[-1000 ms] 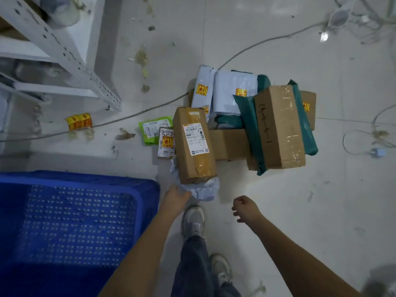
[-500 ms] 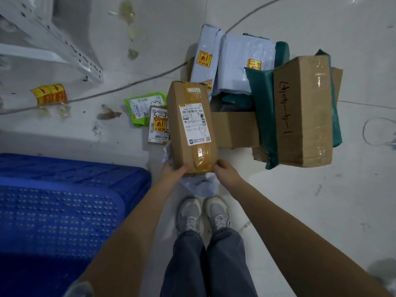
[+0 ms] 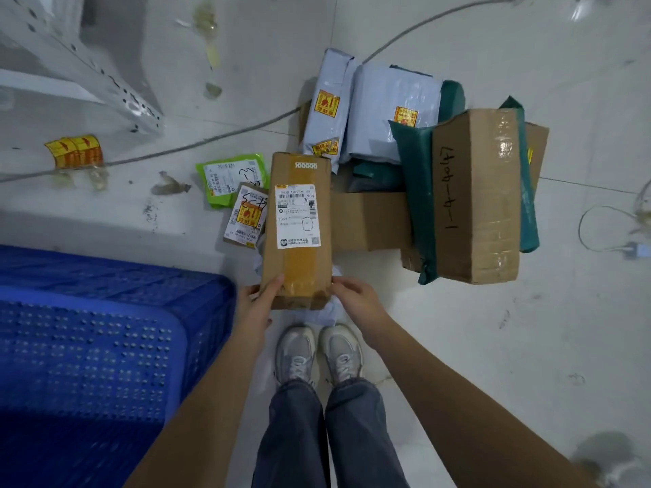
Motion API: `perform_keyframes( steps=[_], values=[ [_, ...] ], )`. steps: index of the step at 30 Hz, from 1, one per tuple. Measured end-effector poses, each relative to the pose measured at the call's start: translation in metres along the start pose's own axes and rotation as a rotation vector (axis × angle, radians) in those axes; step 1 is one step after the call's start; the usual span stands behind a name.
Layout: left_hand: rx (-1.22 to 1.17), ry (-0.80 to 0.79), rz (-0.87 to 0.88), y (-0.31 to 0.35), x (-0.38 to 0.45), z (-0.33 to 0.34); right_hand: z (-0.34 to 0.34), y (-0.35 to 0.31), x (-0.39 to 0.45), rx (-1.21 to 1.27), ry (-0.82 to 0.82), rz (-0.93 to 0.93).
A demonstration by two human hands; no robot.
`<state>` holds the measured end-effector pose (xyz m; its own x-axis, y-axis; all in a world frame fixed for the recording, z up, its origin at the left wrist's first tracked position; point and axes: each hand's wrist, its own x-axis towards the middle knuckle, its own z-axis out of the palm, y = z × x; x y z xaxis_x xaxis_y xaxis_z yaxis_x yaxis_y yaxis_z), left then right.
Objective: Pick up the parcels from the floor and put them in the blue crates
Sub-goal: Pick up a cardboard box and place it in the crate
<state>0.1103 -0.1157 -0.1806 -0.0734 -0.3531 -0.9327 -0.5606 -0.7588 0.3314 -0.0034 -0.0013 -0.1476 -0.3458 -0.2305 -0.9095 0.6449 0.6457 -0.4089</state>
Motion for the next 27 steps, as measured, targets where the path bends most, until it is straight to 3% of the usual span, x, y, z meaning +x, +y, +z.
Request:
perform_keyframes(
  steps=[4, 10, 14, 19, 27],
  values=[
    [-0.129, 0.008, -0.001, -0.003, -0.015, -0.01, -0.001, 0.003, -0.01, 0.046, -0.009, 0.006],
    [-0.193, -0.069, 0.144, -0.01, -0.041, -0.014, -0.014, -0.002, -0.015, 0.095, -0.035, 0.026],
    [-0.105, -0.165, 0.181, -0.017, -0.051, -0.018, -0.025, -0.006, -0.02, 0.138, -0.111, 0.017],
    [0.089, -0.325, 0.082, -0.004, -0.058, -0.032, -0.037, -0.004, -0.031, 0.122, -0.115, -0.001],
    [0.091, -0.411, 0.172, 0.033, -0.071, -0.042, -0.03, -0.007, -0.053, -0.231, -0.327, -0.067]
  ],
)
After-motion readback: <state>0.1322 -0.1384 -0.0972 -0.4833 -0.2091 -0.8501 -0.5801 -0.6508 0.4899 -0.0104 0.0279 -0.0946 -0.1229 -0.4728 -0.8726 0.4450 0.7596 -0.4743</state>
